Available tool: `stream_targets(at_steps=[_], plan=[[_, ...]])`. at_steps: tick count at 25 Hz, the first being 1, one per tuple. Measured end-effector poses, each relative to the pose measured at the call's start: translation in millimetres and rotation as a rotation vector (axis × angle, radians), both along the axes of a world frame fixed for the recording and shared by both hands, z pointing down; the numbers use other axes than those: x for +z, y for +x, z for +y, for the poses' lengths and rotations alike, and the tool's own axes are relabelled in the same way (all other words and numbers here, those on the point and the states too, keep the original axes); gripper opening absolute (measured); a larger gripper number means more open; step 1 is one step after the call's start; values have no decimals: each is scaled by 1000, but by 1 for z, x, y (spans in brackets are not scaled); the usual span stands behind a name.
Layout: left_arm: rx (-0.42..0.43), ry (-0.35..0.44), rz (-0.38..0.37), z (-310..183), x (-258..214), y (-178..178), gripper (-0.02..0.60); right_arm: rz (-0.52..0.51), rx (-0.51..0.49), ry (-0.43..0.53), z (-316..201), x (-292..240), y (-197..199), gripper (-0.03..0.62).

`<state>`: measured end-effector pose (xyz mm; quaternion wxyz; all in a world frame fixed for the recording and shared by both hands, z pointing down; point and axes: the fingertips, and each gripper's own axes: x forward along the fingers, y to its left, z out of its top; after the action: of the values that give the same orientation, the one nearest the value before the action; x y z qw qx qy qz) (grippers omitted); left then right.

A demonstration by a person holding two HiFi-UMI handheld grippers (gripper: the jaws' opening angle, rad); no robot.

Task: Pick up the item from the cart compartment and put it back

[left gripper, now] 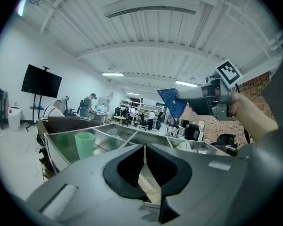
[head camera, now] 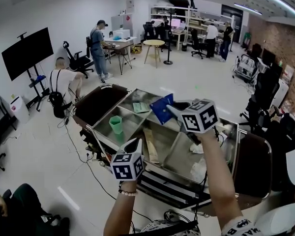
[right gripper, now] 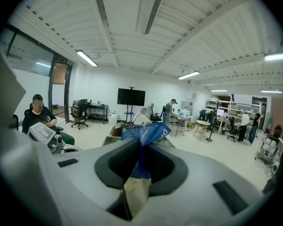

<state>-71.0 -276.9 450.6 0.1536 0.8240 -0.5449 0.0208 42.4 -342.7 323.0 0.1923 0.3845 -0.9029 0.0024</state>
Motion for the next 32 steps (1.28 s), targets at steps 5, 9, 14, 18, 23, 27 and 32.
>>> stream_targets(at_steps=[5, 9, 14, 18, 23, 27, 32], plan=[[-1, -3, -6, 25, 8, -4, 5, -81, 3, 26, 51, 10, -1, 66], [-9, 2, -21, 40, 13, -9, 5, -111, 20, 68, 94, 18, 1, 66], [-4, 13, -4, 55, 15, -13, 0, -117, 91, 101, 133, 33, 22, 66], [-1, 16, 2, 67, 20, -14, 0, -142, 117, 65, 156, 60, 35, 66], [-2, 37, -13, 84, 21, -12, 0, -210, 119, -2, 176, 87, 36, 66], [0, 43, -28, 90, 20, -12, 0, -239, 104, -32, 179, 99, 30, 66], [-12, 32, -26, 94, 25, -15, 0, -226, 93, -44, 179, 109, 26, 66]])
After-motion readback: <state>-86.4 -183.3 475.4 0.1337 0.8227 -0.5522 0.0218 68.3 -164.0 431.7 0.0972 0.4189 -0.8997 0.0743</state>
